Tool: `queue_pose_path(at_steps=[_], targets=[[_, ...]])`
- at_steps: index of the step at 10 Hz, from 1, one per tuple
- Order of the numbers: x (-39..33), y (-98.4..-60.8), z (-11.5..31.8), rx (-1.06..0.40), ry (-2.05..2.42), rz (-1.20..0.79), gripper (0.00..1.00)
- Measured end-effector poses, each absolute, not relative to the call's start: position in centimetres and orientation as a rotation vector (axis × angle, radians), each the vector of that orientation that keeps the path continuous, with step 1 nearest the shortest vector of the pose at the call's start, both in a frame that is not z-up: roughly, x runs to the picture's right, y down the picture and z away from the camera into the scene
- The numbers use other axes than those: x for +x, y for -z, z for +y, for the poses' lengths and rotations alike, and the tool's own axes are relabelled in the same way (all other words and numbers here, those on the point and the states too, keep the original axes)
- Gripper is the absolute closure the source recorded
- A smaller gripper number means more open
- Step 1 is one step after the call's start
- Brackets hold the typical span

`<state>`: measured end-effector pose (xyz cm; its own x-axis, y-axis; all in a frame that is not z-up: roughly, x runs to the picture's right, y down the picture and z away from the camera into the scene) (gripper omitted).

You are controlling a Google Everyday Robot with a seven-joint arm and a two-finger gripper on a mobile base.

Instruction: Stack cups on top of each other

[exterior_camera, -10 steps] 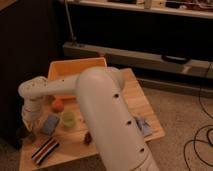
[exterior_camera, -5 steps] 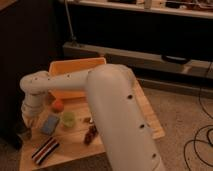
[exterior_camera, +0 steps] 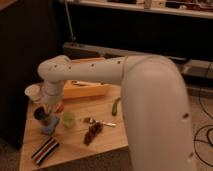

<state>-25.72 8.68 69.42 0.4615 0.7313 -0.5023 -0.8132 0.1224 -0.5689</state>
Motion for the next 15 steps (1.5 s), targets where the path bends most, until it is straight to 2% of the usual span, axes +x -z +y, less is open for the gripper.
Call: queue_pose_path(at_steps=[3, 5, 11, 15], targets=[[-19.5, -70.5, 5.3, -0.776, -1.318, 0.164, 1.00], [-17.9, -70.5, 4.8, -0.741, -1.373, 0.181, 1.00], [-16.4, -74.2, 8.3, -0.771, -1.438, 0.223, 1.00], [-16.5, -75.2, 8.7, -0.802, -1.443, 0.216, 1.00]])
